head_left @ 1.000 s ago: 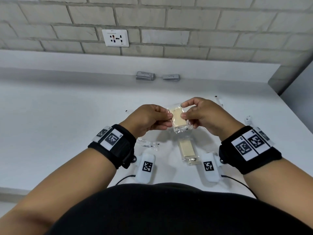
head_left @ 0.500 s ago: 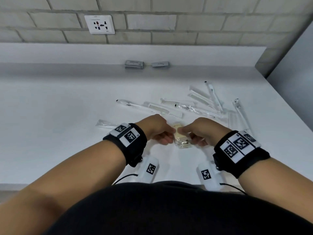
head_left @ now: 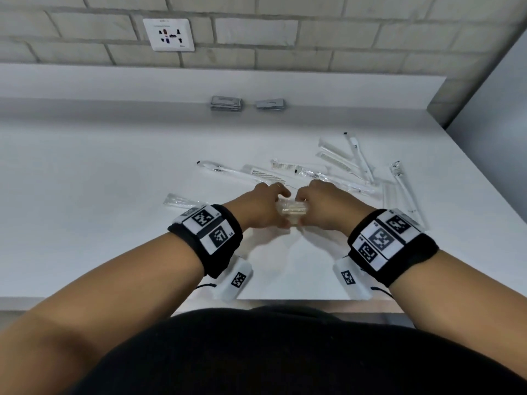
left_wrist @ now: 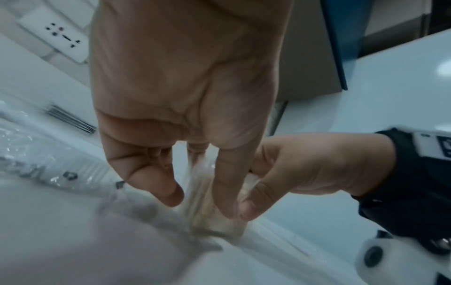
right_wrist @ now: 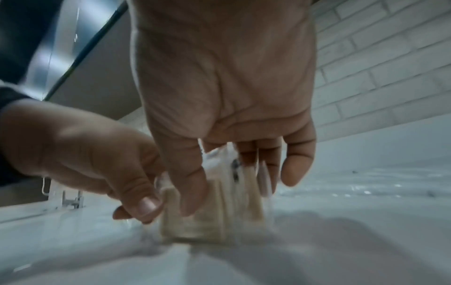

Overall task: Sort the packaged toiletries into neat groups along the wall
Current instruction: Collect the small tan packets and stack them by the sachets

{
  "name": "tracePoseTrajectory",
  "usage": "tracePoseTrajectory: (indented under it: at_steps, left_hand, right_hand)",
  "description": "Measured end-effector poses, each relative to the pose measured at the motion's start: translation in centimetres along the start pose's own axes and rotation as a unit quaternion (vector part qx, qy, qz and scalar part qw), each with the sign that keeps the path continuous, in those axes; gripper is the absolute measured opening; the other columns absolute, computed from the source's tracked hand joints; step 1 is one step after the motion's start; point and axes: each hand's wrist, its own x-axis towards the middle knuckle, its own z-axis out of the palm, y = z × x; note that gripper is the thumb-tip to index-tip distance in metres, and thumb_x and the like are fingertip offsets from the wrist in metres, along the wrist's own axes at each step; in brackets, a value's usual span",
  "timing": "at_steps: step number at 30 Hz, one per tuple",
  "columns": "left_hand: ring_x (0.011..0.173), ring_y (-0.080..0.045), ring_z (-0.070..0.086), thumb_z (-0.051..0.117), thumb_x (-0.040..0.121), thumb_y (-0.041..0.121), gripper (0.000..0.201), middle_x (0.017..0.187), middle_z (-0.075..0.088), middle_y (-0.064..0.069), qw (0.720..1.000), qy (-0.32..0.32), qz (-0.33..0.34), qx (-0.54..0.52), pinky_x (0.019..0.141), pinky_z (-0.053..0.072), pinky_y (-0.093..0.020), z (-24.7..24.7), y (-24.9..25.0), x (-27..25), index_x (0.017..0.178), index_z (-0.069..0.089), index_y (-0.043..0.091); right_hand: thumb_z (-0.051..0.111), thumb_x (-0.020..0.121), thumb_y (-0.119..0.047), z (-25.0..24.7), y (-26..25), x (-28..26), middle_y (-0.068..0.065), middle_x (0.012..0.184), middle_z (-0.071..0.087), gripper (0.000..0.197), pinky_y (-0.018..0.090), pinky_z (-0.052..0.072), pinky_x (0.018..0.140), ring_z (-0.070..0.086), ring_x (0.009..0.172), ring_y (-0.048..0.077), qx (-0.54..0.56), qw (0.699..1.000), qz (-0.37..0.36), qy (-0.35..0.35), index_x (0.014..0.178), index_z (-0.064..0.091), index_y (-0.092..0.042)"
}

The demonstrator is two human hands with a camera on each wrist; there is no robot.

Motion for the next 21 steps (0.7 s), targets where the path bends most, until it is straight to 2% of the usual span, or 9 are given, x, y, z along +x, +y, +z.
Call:
tracePoseTrajectory:
  at_steps: [2, 4, 8, 11, 13, 15, 18, 21]
  left_hand:
    - [0.109, -0.025, 0.055, 0.080, 0.071, 0.036, 0.070, 0.128, 0.044, -0.006, 0.998, -0.005, -0.001, 0.065, 0.085, 0.042, -0.027, 0.5, 0.0, 0.1, 0.132, 0.046, 0.027]
    - [0.105, -0.025, 0.057, 0.078, 0.071, 0.036, 0.065, 0.124, 0.046, -0.006, 0.997, 0.002, -0.005, 0.071, 0.081, 0.042, -0.027, 0.9, -0.2, 0.2, 0.128, 0.049, 0.025]
    - [0.102, -0.025, 0.057, 0.079, 0.072, 0.031, 0.064, 0.125, 0.048, -0.006, 0.999, 0.010, -0.004, 0.047, 0.082, 0.045, -0.028, 1.3, -0.5, 0.5, 0.126, 0.047, 0.022]
    - [0.097, -0.025, 0.059, 0.078, 0.073, 0.027, 0.066, 0.126, 0.046, -0.009, 1.000, 0.001, 0.005, 0.021, 0.081, 0.047, -0.031, 1.7, -0.2, 0.8, 0.128, 0.041, 0.021]
    - [0.089, -0.025, 0.056, 0.077, 0.074, 0.022, 0.069, 0.125, 0.044, -0.012, 1.000, 0.003, 0.011, 0.002, 0.075, 0.044, -0.029, 1.9, 0.1, 0.9, 0.130, 0.037, 0.019]
    - [0.087, -0.025, 0.055, 0.076, 0.075, 0.020, 0.071, 0.124, 0.045, -0.013, 1.000, 0.008, 0.018, -0.004, 0.073, 0.041, -0.028, 1.8, 0.1, 0.9, 0.132, 0.033, 0.019]
    - [0.088, -0.027, 0.058, 0.072, 0.079, 0.020, 0.073, 0.122, 0.049, -0.015, 0.999, 0.015, 0.029, 0.016, 0.072, 0.040, -0.029, 1.7, -0.1, 1.0, 0.137, 0.027, 0.020]
    - [0.085, -0.028, 0.058, 0.066, 0.084, 0.018, 0.070, 0.126, 0.047, -0.016, 0.997, 0.020, 0.046, 0.058, 0.072, 0.039, -0.029, 1.9, 0.1, 0.8, 0.141, 0.025, 0.019]
  right_hand:
    - [0.072, 0.069, -0.040, 0.8, 0.1, 0.1, -0.001, 0.099, 0.043, 0.045, 0.038, 0.049, 0.084, 0.050, 0.103, 0.024, -0.011, 1.000, -0.003, -0.020, 0.112, 0.060, -0.030]
    - [0.073, 0.067, -0.042, 1.2, 0.5, -0.1, -0.002, 0.102, 0.042, 0.054, 0.036, 0.047, 0.081, 0.048, 0.102, 0.022, -0.006, 1.000, 0.004, -0.023, 0.117, 0.057, -0.032]
    - [0.074, 0.070, -0.032, 1.6, 1.6, -0.9, 0.002, 0.126, 0.042, 0.074, 0.035, 0.047, 0.086, 0.054, 0.107, 0.022, 0.057, 0.997, 0.046, -0.025, 0.136, 0.039, -0.030]
    - [0.074, 0.076, -0.021, 1.8, 1.4, -1.1, 0.005, 0.138, 0.037, 0.083, 0.029, 0.043, 0.089, 0.054, 0.114, 0.023, 0.123, 0.991, 0.026, -0.043, 0.146, 0.027, -0.027]
    - [0.073, 0.079, -0.015, 2.1, 1.2, -1.0, 0.006, 0.140, 0.037, 0.084, 0.024, 0.037, 0.087, 0.051, 0.120, 0.021, 0.149, 0.988, 0.002, -0.029, 0.147, 0.025, -0.026]
    - [0.070, 0.082, -0.012, 2.2, 1.3, -0.9, 0.007, 0.137, 0.040, 0.080, 0.024, 0.036, 0.088, 0.051, 0.122, 0.020, 0.158, 0.987, -0.009, 0.003, 0.147, 0.026, -0.027]
    - [0.063, 0.088, -0.016, 2.2, 1.8, -0.8, 0.007, 0.133, 0.043, 0.071, 0.032, 0.042, 0.094, 0.053, 0.117, 0.024, 0.131, 0.991, -0.006, 0.039, 0.147, 0.027, -0.032]
    - [0.056, 0.092, -0.022, 2.6, 1.8, -0.8, 0.011, 0.132, 0.041, 0.065, 0.038, 0.045, 0.092, 0.053, 0.114, 0.031, 0.094, 0.995, -0.012, 0.024, 0.148, 0.024, -0.028]
